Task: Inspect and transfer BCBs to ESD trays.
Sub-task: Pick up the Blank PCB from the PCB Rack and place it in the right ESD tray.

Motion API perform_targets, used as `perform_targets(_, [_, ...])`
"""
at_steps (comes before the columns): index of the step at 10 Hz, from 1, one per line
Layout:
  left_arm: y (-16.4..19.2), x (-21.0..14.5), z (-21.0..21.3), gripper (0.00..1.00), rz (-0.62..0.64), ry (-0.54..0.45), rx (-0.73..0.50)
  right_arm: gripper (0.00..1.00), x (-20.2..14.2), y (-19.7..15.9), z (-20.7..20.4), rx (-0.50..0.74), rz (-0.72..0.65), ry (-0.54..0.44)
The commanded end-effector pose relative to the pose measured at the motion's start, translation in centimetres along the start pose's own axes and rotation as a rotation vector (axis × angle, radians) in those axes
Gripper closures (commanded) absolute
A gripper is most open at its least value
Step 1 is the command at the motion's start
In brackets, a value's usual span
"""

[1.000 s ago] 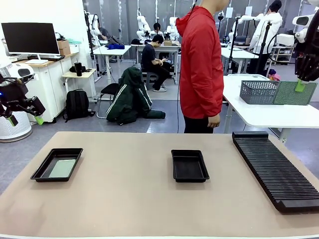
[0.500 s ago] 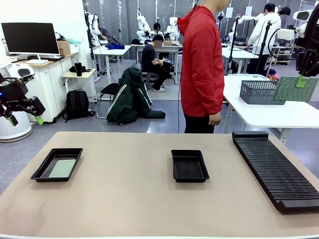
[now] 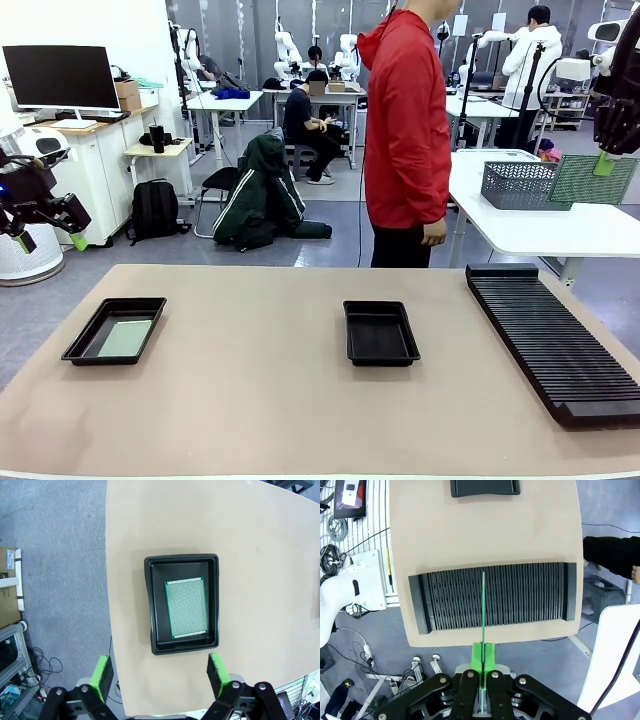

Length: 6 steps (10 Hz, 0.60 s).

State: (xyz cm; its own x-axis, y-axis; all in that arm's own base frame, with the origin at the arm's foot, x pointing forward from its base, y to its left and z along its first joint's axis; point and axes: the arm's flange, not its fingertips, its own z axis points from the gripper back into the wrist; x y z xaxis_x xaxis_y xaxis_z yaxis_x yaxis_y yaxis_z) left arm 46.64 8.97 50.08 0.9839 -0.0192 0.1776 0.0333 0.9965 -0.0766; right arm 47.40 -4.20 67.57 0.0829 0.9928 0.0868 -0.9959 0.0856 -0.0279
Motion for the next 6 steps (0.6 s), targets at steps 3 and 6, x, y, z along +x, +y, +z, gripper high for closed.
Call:
perform_targets(3, [0.0,-0.1,-0.1,0.0,0.002,-0.002,0.001,0.98,0.0,0.0,0.0,0.0,0.0,0.0])
perform_targets(6, [0.0,-0.1,-0.1,0.0,0.002,-0.002,0.001,0.98,-0.2,-1.6,-1.4,-0.035,-0.309,-0.149])
